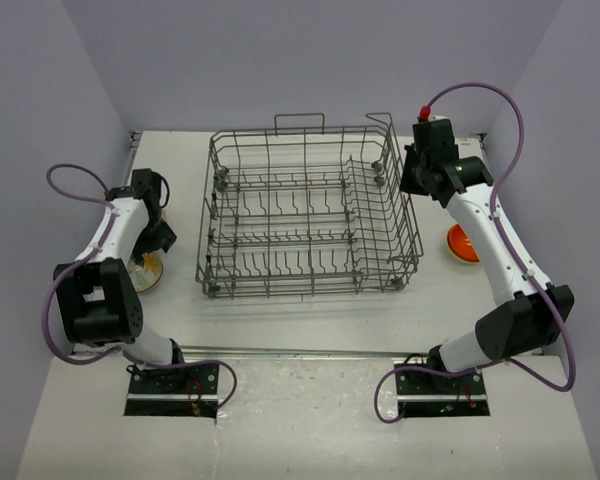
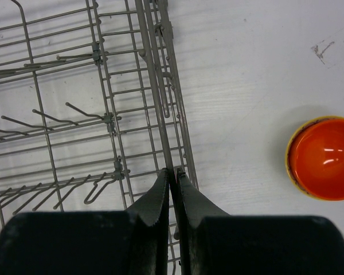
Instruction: Unload the bowls from the dish rack
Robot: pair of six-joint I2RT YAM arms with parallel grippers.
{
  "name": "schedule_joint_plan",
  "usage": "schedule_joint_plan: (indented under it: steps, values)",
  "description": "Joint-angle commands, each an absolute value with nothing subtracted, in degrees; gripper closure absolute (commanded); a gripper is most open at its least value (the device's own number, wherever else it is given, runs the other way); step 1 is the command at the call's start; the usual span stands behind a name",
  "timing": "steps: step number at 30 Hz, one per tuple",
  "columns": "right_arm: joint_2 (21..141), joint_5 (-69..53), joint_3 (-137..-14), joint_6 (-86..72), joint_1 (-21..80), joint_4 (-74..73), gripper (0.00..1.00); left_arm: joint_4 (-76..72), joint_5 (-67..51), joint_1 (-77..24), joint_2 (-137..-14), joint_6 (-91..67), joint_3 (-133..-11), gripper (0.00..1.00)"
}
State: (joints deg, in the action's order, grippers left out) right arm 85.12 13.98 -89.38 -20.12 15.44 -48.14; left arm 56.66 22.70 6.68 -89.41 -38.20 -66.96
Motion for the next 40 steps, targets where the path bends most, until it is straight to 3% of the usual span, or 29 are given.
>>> schedule_joint_plan:
  steps: [1,8,12,15,16,19,25,29,34,40]
  values:
    - [85.4,15.0,-91.3,-21.4,15.8,-51.8,0.96,57.5,23.5,7.0,-86.7,-40.2,-68.6,0.33]
    - [85.1,15.8,-92.3,-21.6,15.8,-52.4,0.96,55.9,16.5,6.7,-82.8,-42.0,-70.7,0.31]
    - [85.3,16.1,-93.4,-21.5,15.8,-53.0,0.9,53.9,12.1,5.5,-83.3,-42.9,-76.3,0.31]
    - [85.9,15.9,-95.2,-21.5,15.8,-53.8,0.72,53.6,10.1,4.0,-84.3,-43.0,-81.2,0.31]
    - [86.1,16.1,-95.7,-21.4,15.8,-54.4,0.59,53.5,9.4,3.7,-84.3,-43.0,-82.4,0.31]
    - [86.7,17.2,-98.6,-21.0,15.9,-55.3,0.34,52.7,8.4,2.6,-84.2,-42.3,-87.3,0.3]
    - [87.6,16.1,-108.4,-20.8,16.2,-58.8,0.26,48.8,3.5,0.7,-83.0,-39.5,-95.1,0.27]
    - [85.3,7.2,-112.9,-17.4,19.3,-59.1,0.13,36.3,-10.2,-6.5,-83.8,-34.9,-97.2,0.36]
    - [77.7,-5.2,-104.9,-17.1,23.2,-53.2,0.07,27.4,-18.7,-18.0,-86.0,-29.2,-96.4,0.34]
    - [72.2,-12.6,-96.4,-19.4,25.8,-49.2,0.01,24.6,-18.6,-21.5,-83.1,-28.1,-92.1,0.32]
